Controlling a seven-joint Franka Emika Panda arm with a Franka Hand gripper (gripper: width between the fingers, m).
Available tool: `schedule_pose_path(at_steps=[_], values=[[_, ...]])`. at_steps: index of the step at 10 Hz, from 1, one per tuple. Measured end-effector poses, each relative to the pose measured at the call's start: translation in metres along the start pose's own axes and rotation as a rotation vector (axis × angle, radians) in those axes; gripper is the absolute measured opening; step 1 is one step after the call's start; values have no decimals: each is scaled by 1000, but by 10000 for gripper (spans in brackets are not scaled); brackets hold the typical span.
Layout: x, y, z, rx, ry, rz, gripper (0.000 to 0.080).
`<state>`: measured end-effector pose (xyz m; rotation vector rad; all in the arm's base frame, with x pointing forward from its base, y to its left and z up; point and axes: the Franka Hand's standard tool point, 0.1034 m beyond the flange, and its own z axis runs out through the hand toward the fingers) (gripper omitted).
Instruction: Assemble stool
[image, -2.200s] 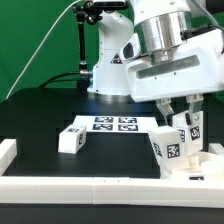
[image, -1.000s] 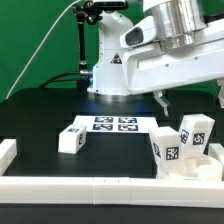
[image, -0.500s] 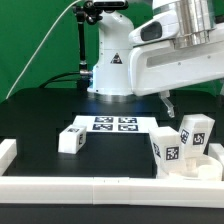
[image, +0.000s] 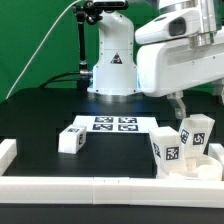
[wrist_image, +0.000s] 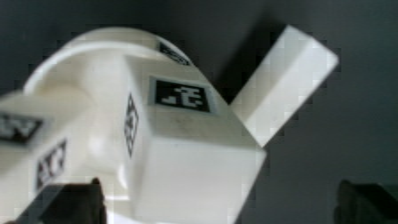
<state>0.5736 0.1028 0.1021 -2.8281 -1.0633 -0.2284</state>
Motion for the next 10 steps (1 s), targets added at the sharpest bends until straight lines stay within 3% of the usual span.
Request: schedule_pose_path(at_steps=[3, 6, 10], values=[[-3, 3, 0, -3, -2, -124, 649], [-12, 13, 10, -15, -35, -597, 649], [-7, 13, 15, -44, -90, -973, 649]])
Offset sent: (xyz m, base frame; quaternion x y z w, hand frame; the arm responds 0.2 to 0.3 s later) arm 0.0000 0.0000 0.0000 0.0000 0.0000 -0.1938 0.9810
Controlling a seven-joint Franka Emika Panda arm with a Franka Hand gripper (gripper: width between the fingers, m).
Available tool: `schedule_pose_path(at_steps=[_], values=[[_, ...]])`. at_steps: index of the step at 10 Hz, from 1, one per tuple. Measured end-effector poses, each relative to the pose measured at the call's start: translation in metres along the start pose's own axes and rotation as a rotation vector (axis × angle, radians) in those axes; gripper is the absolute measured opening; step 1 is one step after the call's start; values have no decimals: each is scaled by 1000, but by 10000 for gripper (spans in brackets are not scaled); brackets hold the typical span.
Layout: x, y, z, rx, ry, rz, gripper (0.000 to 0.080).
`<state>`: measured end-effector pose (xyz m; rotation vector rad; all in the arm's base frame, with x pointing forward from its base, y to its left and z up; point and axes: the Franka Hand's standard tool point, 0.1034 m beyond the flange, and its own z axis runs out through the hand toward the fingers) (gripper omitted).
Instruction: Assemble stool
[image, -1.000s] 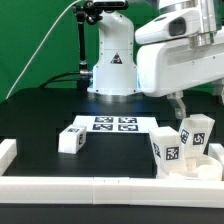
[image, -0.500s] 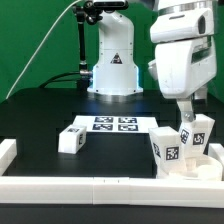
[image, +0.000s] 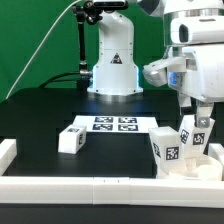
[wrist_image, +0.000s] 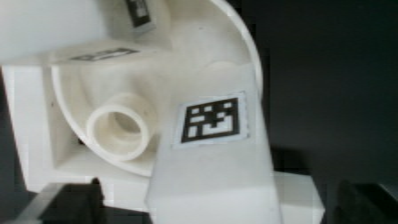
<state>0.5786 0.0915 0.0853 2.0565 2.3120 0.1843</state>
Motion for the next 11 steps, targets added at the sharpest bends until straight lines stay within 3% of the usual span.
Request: schedule_pose_path(at_steps=[3, 6, 7, 8, 9, 11], values=[[-6, -1, 4, 0, -23, -223, 649], [-9, -2, 6, 5, -25, -228, 607], [-10, -2, 6, 5, -25, -228, 431], [-10, -2, 6, 5, -25, -227, 431], [-10, -2, 6, 5, -25, -217, 335], [-11, -2, 7, 8, -24, -175, 335]])
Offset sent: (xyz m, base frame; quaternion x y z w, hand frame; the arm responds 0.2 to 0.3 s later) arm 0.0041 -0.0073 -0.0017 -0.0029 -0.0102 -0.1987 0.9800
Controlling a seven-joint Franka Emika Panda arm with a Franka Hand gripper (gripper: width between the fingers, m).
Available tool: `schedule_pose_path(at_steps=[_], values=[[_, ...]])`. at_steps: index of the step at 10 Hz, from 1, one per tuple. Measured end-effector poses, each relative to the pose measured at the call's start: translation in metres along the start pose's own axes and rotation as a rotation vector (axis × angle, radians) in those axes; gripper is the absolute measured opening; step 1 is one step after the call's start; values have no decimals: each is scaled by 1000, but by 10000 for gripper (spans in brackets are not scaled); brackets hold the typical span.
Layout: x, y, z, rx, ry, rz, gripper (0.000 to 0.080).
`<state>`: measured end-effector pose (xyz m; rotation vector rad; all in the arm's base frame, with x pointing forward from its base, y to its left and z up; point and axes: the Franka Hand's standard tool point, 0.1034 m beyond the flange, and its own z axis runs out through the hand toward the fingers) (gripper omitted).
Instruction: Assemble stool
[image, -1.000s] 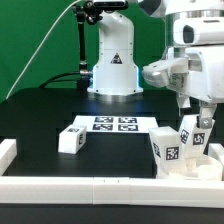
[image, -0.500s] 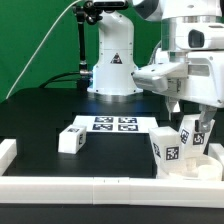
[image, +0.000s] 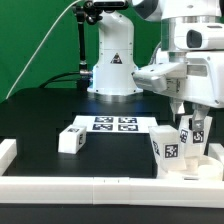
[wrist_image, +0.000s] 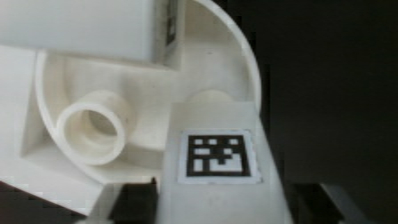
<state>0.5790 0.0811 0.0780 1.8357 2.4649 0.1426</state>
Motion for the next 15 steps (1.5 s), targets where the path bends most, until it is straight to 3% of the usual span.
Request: schedule_pose_path(at_steps=[2, 4, 5, 9, 11, 12, 15], values=[[-3, 3, 1, 34, 10, 258, 335], [-5, 1, 1, 96, 30, 475, 335], [-8, 2, 1, 83, 38, 520, 337], [-6, 3, 1, 88, 32, 822, 337], [-3, 1, 2, 22, 67, 1060, 337], [0, 1, 3, 6, 77, 1138, 337], [9, 5, 3, -1, 125, 1479, 337]])
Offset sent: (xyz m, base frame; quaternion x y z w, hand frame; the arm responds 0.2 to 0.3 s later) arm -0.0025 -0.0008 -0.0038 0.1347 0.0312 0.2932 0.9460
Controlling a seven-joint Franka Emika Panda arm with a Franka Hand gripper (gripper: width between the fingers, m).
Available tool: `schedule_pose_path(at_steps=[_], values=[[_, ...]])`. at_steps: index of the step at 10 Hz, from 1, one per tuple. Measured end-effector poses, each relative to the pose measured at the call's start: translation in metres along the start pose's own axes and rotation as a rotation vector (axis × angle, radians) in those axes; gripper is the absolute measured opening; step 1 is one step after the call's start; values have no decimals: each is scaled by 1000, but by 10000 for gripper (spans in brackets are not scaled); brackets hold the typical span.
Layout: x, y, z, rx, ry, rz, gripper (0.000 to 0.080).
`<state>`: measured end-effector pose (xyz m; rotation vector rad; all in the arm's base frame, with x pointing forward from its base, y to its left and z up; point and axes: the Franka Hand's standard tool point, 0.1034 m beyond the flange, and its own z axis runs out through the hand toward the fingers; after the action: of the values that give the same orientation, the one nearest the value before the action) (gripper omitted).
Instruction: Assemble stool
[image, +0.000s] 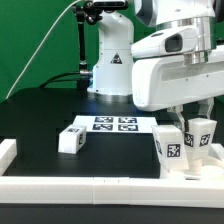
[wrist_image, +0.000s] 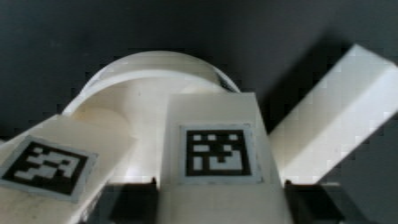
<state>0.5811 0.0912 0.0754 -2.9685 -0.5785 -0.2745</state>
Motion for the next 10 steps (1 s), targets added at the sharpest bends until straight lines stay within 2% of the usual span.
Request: schedule_pose_path(at_steps=[6, 10], values=[[2, -1, 0, 20, 20, 339, 337], [8, -8, 0, 54, 64, 813, 337]])
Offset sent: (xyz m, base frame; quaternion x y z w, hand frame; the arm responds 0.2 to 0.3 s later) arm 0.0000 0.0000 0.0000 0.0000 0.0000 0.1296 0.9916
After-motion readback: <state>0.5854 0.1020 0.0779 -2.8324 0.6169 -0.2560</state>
